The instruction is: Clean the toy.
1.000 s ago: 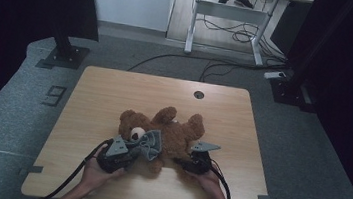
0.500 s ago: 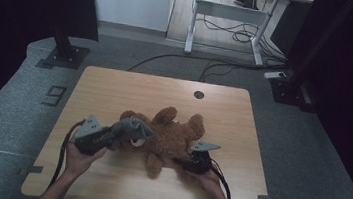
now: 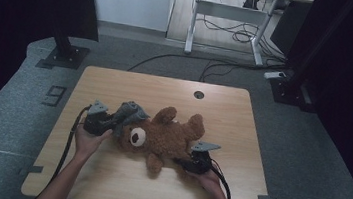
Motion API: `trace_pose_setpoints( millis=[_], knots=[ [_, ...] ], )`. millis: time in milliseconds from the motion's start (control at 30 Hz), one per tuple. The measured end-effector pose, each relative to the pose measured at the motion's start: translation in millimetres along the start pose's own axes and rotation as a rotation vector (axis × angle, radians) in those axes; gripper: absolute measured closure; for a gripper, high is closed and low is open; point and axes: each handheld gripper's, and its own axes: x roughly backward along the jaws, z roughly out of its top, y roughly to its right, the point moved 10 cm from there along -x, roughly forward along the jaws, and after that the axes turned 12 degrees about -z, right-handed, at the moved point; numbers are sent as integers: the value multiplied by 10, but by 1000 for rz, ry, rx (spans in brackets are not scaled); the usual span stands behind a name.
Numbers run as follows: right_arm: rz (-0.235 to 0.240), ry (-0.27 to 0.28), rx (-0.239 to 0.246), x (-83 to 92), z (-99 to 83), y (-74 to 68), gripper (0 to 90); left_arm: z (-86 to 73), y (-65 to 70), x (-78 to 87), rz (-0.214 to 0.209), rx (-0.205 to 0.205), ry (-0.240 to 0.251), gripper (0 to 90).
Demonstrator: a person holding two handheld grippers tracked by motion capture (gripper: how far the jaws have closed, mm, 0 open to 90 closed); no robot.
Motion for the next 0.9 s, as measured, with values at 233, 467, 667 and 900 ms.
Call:
trace_pose_setpoints(
  millis=[233,467,667,900],
  knots=[
    [0,0,-2,0,0,2,698,-337,-131,-73,49,8,-112,778],
    [3,-2,-6,0,0,4,698,-687,-167,-141,18,34,-200,786],
    [4,-3,-8,1,-2,7,697,-312,-199,82,34,20,-82,785],
    [4,-4,-6,0,-2,4,697,175,-260,97,51,20,12,784]
  ],
)
